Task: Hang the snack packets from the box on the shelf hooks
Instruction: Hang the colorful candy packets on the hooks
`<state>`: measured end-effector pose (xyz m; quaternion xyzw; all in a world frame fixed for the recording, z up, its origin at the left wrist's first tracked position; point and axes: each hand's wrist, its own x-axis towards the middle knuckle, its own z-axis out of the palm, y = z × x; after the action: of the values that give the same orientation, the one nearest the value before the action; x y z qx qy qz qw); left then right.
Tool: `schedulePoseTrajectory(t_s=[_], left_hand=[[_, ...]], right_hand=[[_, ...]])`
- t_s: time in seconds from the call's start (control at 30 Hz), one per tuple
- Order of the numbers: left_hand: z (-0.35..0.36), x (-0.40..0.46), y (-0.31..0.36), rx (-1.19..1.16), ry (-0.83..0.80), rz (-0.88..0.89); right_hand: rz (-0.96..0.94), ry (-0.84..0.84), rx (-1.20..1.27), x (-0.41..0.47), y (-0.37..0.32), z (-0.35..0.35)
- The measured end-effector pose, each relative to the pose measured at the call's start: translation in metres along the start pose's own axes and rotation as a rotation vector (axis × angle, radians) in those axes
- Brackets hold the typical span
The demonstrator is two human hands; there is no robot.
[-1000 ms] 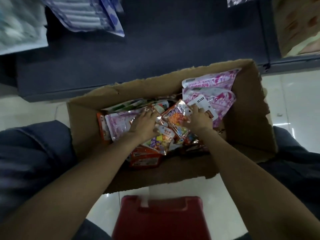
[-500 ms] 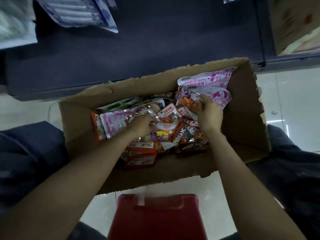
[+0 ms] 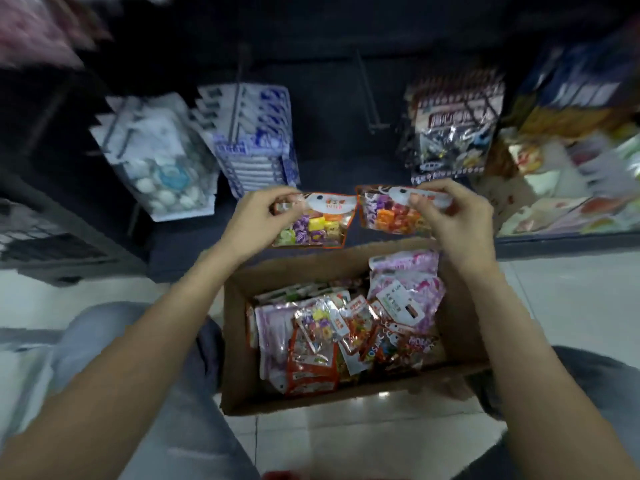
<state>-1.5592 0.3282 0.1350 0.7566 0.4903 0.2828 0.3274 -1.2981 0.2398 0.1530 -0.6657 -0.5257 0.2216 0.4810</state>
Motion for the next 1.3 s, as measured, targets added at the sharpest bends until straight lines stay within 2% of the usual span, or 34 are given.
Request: schedulePoseTrajectory(t_s=[0.1,0.23,0.37,0.53,0.77,0.97,1.03,1.1,1.2,1.3], left_hand=[[-0.044,0.019,0.034,-0.068,0.113,0.056],[-0.097,0.044,0.088,-0.163,0.174,0.218],[-0.133,0.071,0.130,-0.268,0.267,0.252],[-0.155,0.110,0.157,-0.408,0.341,0.186],[-0.157,0.163,0.152,-0.516,0.476,0.109],[-0.152,0.178,0.138,-0.644,0.445,0.102],[-0.154,0.182,0.133,-0.563,0.457,0.111],[-0.158,0.190,0.130,-0.345,0.541,0.156],[-0.165,0.205,0.130,0.004,0.680,0.195],[-0.167,0.223,0.131,0.202,0.752,0.219]], right_hand=[[-0.117,-0.059,0.064,0.022,-0.056,-0.015],[-0.296,-0.152,0.059,0.058,-0.121,-0.012],[-0.415,-0.148,0.080,0.100,-0.172,0.004],[-0.374,-0.076,0.108,0.145,-0.207,0.020],[-0.324,0.012,0.088,0.186,-0.224,0.043],[-0.241,0.022,0.108,0.202,-0.228,0.055],[-0.245,0.045,0.054,0.206,-0.226,0.058],[-0.274,0.058,0.007,0.209,-0.225,0.060],[-0.389,0.062,-0.095,0.213,-0.219,0.061],[-0.505,0.055,-0.248,0.217,-0.208,0.061]])
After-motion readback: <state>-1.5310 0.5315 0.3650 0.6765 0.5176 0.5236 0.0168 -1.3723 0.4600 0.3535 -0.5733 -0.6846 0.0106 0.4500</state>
